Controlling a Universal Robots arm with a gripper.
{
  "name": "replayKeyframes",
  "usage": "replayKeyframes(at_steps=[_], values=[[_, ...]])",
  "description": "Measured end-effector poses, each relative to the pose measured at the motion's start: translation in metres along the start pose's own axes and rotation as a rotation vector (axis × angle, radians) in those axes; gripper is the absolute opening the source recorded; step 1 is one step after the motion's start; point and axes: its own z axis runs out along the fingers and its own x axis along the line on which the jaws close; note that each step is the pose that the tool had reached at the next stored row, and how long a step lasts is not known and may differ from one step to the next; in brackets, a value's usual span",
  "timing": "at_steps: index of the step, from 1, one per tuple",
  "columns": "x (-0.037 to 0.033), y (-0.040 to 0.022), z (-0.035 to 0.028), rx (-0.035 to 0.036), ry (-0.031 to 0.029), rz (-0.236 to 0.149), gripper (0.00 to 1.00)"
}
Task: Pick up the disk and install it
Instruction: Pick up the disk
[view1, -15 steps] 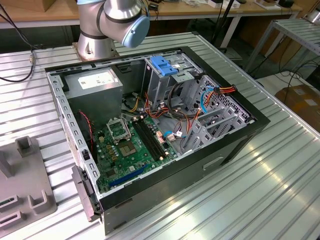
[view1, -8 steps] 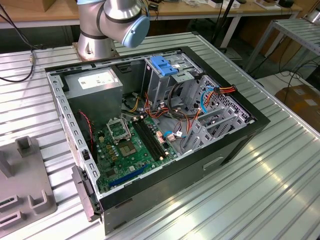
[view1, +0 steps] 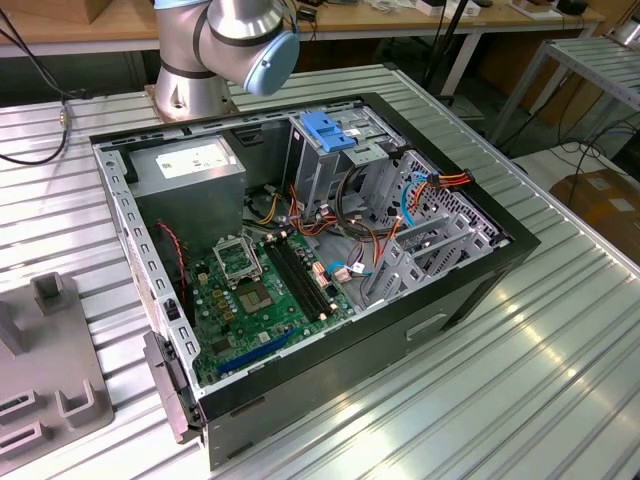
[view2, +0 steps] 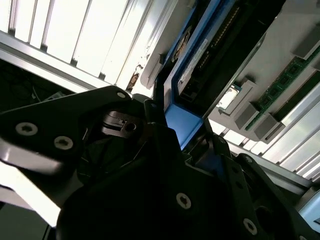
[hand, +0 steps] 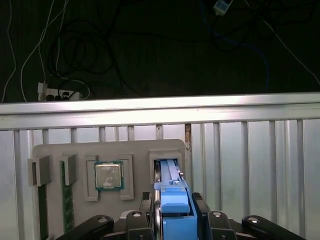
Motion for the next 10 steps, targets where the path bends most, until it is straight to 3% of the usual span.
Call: replayKeyframes(at_steps=[1, 10], values=[[0.0, 0.0, 0.0002, 0.0, 0.0, 0.0, 0.37], [0.0, 0.0, 0.001, 0.0, -0.0001, 0.0, 0.37]])
